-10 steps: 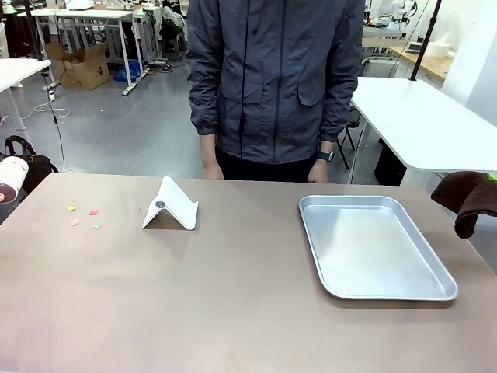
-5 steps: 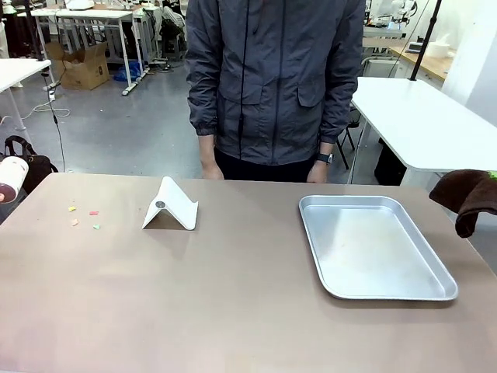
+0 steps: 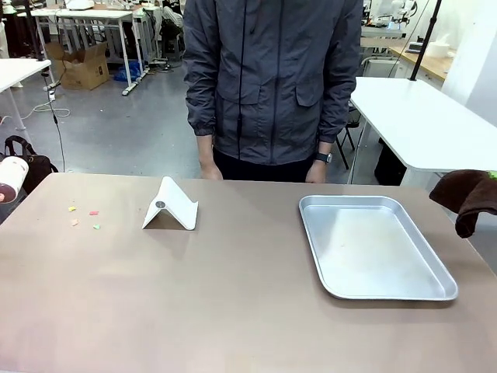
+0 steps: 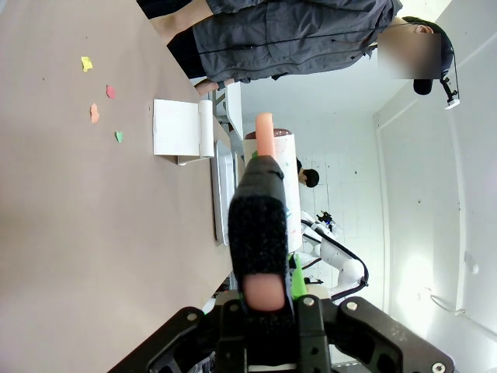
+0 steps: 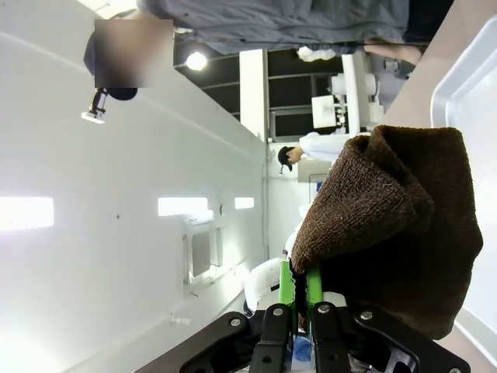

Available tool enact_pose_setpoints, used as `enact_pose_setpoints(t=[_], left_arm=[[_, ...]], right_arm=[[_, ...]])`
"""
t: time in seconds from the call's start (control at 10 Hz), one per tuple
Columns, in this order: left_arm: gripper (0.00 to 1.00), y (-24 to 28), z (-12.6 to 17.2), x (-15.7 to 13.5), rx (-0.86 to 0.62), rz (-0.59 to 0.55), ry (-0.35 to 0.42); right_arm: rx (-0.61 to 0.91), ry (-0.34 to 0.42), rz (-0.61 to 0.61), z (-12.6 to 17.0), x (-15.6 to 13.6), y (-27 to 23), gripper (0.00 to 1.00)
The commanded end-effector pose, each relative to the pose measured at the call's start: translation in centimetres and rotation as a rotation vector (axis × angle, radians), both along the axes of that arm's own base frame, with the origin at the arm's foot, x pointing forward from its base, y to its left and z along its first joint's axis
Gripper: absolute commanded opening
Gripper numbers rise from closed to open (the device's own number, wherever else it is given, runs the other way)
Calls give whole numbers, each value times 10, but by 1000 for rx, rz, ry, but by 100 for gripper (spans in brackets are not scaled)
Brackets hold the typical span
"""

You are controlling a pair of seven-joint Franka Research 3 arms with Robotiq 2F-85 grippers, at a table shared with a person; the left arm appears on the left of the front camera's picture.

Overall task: Clean the surface of the table.
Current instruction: Clean the area not pointed to by the person.

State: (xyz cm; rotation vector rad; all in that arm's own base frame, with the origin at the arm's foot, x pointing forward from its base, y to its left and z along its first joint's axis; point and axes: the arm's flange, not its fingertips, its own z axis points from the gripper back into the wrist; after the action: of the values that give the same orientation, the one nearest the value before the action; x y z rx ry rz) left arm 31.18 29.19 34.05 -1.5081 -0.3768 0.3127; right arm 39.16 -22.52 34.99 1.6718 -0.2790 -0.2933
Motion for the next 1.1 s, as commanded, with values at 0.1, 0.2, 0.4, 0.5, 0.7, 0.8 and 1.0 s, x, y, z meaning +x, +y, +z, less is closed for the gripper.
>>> enact_pose_setpoints(t=[0.1,0.2,0.4,0.5,0.7,0.8,1.0], left_arm=[[0,-1,1,-3,7,-11,-13],[0,-1,1,-3,7,-11,-13],[0,-1,1,-3,7,-11,-13],[0,-1,1,-3,7,-11,-13],[0,-1,1,-3,7,-11,-13],[0,-1,1,-3,7,-11,-13],[19,-15,14,-5,130,18,16]], right_arm=[[20,11,5,6,1,-2,6],[20,11,5,6,1,-2,6],[20,11,5,6,1,-2,6],[20,11,5,6,1,-2,6],[20,11,5,6,1,-2,6],[20,11,5,6,1,-2,6],[20,11,5,6,1,-2,6]])
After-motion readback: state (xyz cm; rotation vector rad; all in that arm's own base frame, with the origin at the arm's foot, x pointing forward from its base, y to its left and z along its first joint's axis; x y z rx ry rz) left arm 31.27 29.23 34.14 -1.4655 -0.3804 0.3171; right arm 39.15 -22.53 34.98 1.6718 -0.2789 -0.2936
